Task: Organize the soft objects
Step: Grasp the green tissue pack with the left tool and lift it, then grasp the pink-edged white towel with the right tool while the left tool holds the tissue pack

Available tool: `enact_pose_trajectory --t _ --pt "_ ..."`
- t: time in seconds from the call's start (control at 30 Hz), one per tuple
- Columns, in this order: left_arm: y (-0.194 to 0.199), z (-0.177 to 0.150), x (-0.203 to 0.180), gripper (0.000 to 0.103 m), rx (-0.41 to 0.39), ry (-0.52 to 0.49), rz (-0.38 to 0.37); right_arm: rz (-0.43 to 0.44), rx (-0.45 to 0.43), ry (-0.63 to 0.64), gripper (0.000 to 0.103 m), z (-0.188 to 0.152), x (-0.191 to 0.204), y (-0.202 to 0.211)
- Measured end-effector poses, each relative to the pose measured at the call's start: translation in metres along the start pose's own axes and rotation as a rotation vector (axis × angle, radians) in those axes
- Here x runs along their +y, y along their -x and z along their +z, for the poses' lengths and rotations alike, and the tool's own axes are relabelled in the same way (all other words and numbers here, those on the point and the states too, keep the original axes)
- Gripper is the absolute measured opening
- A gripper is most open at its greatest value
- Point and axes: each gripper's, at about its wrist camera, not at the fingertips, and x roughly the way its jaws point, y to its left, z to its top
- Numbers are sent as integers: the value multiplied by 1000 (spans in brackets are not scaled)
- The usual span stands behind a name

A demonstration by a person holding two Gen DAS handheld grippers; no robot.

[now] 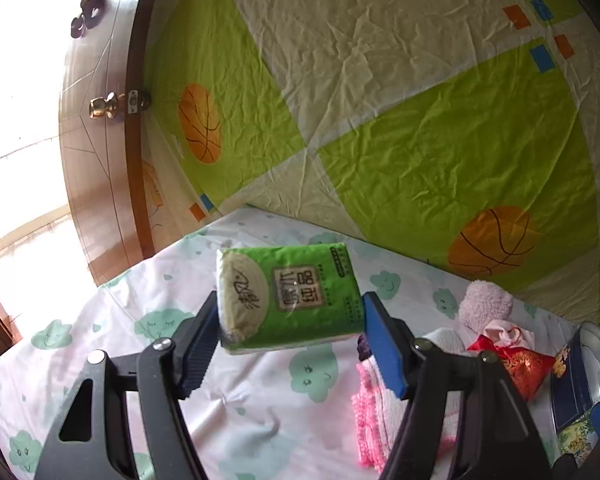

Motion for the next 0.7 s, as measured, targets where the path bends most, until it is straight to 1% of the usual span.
enact_pose_trajectory --t 0.13,0.23,0.33,0.47,0.53,0.6,0.63,0.7 --pt "-21 12 -1 68 -55 -20 33 33 32 -35 79 8 10 -26" --pt "-29 5 7 68 -85 3 5 46 57 -27 79 11 20 -45" --pt "-39 0 11 68 -49 6 -12 60 69 -8 79 19 30 -66" --pt "-36 5 19 69 -72 37 -1 72 97 8 79 28 45 -98" --pt "-36 7 22 69 -78 43 17 70 141 19 79 30 52 -114" --pt "-39 8 26 69 -65 56 30 97 195 31 79 30 59 -129" --pt "-40 8 30 69 -55 73 33 112 211 46 75 29 64 -133" --pt "-42 8 35 69 -39 101 27 153 208 96 67 28 74 -132"
